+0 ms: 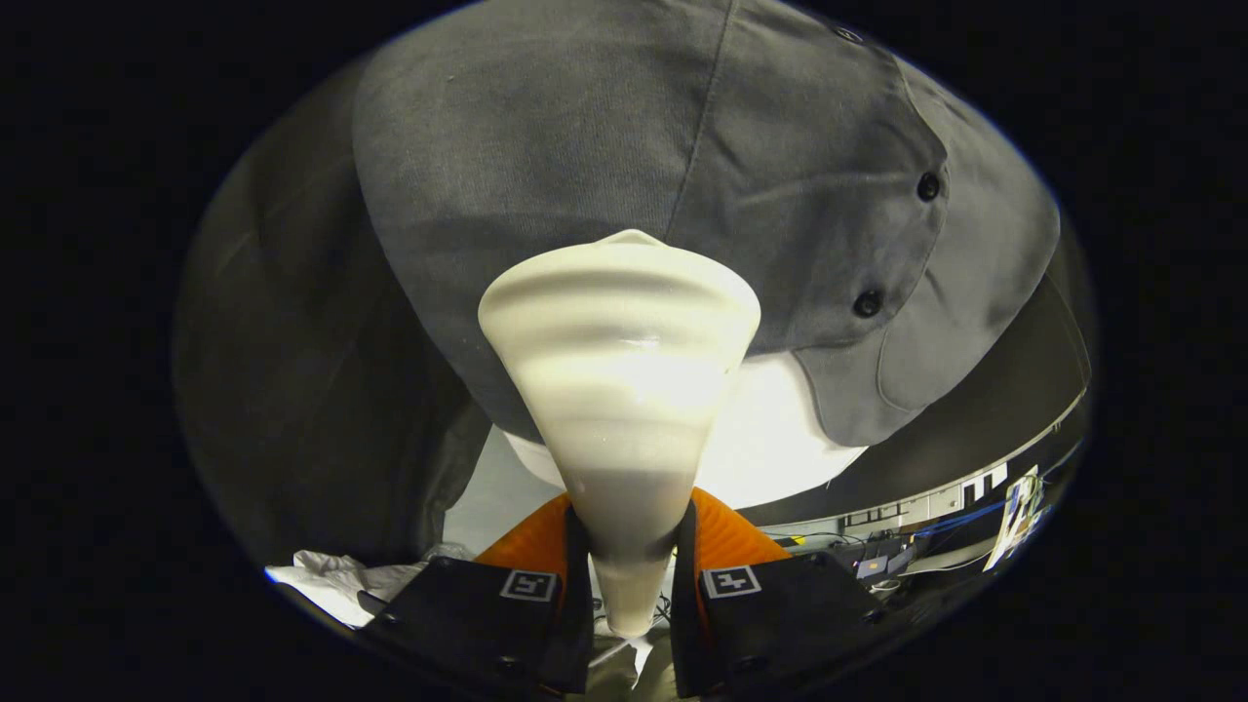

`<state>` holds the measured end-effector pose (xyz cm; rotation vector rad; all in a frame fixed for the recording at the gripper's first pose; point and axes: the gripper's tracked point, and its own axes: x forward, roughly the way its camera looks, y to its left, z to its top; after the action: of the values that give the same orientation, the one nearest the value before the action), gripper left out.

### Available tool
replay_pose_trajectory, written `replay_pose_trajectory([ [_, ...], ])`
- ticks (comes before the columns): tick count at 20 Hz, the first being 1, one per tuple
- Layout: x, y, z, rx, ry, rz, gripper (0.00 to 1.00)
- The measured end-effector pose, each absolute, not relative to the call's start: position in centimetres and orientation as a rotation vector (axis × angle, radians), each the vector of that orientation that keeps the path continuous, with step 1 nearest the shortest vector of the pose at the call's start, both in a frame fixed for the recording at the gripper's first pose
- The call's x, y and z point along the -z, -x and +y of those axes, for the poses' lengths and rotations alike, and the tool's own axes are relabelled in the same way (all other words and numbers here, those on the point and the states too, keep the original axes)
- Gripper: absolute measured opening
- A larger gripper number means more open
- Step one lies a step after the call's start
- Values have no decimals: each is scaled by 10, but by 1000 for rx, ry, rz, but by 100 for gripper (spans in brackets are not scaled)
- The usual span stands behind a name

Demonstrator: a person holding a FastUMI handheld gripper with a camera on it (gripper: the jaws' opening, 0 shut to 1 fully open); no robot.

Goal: Iron the clothes twice with a garment steamer, once on the left side and once on the right side.

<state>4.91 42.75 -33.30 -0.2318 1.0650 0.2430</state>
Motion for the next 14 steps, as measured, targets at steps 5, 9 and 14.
replay_pose_trajectory([
  [5,328,-41,424,-270,223,1075,40],
  [9,312,-39,411,-272,204,1030,40],
  [14,270,-33,377,-244,172,962,40],
])
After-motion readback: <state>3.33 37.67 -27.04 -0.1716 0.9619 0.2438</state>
